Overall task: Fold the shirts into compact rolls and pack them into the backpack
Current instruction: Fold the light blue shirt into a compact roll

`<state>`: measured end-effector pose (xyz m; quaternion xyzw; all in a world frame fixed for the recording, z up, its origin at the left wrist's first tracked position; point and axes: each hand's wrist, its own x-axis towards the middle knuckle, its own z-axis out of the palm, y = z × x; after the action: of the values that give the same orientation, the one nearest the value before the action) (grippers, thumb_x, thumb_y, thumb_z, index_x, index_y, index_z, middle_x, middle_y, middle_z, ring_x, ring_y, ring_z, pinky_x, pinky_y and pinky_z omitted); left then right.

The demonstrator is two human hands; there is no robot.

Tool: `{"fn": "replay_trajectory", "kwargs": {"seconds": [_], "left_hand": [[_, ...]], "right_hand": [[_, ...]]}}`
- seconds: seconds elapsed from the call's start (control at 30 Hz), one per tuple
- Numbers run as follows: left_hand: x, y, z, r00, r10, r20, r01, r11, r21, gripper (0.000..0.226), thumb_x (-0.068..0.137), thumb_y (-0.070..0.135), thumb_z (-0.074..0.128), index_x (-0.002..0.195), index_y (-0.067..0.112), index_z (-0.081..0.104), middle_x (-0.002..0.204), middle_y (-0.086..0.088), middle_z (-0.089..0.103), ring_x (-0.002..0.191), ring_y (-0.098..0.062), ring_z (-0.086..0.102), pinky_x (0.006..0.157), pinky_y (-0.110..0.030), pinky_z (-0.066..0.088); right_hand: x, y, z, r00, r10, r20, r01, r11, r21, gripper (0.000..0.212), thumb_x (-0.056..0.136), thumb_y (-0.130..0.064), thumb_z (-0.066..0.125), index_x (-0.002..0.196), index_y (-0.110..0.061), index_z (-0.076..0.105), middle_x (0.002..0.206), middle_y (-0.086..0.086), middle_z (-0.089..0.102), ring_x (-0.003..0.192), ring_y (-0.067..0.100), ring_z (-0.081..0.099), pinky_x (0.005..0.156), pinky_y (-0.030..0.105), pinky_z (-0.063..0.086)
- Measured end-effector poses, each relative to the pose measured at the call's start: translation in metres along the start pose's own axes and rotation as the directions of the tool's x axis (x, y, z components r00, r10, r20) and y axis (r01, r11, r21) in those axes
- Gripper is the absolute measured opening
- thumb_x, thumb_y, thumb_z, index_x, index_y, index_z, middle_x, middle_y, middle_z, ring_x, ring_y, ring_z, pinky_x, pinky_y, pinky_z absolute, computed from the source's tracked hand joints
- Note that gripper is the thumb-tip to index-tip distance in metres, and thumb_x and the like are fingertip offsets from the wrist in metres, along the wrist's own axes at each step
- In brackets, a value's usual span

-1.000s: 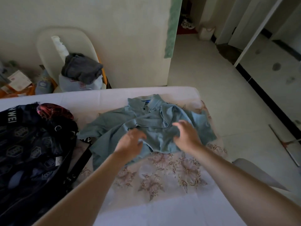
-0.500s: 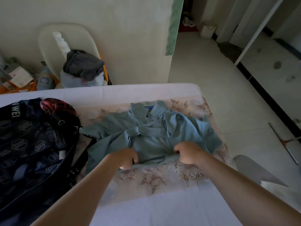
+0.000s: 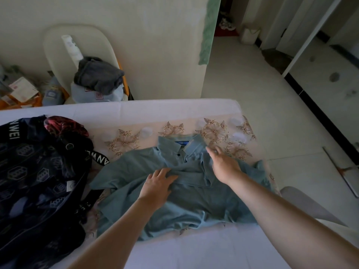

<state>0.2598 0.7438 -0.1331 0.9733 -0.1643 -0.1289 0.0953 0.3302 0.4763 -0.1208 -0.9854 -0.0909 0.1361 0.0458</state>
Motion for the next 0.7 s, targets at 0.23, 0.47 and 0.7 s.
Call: {"fn": "replay_trajectory", "kwargs": {"seconds": [0.23, 0.47, 0.7], "left_hand": [[0.020, -0.019, 0.003, 0.986, 0.000, -0.169, -0.025, 0.989, -0.145, 0.038, 0.083, -0.001, 0.062, 0.117, 0.015, 0.069, 0.110, -0.005, 0.068, 0.099, -0.029, 0.065, 0.083, -0.039, 0.055], [0.088, -0.020, -0.061, 0.904, -0.395, -0.166, 0.309, 0.870, -0.384, 0.023, 0.095, 0.009, 0.038, 0.105, 0.012, 0.058, 0.097, -0.012, 0.063, 0.084, -0.031, 0.060, 0.067, -0.034, 0.047], [0.108, -0.017, -0.062, 0.928, -0.103, -0.358, 0.011, 0.968, -0.250, 0.037, 0.090, 0.002, 0.052, 0.121, 0.020, 0.061, 0.121, -0.004, 0.059, 0.109, -0.028, 0.057, 0.092, -0.041, 0.049]], "right_hand": [[0.024, 0.021, 0.010, 0.985, 0.105, -0.136, -0.083, 0.983, 0.161, 0.027, 0.093, -0.031, 0.063, 0.116, -0.018, 0.061, 0.106, 0.005, 0.063, 0.093, 0.027, 0.064, 0.073, 0.034, 0.051], [0.051, 0.051, -0.015, 0.726, 0.676, -0.124, -0.419, 0.578, 0.701, 0.025, 0.097, -0.035, 0.053, 0.105, -0.012, 0.060, 0.103, 0.014, 0.068, 0.098, 0.036, 0.062, 0.082, 0.039, 0.046], [0.044, 0.051, 0.003, 0.824, 0.536, -0.185, -0.343, 0.731, 0.590, 0.049, 0.092, -0.015, 0.057, 0.139, -0.018, 0.044, 0.135, 0.013, 0.051, 0.115, 0.035, 0.057, 0.100, 0.046, 0.046]]}}
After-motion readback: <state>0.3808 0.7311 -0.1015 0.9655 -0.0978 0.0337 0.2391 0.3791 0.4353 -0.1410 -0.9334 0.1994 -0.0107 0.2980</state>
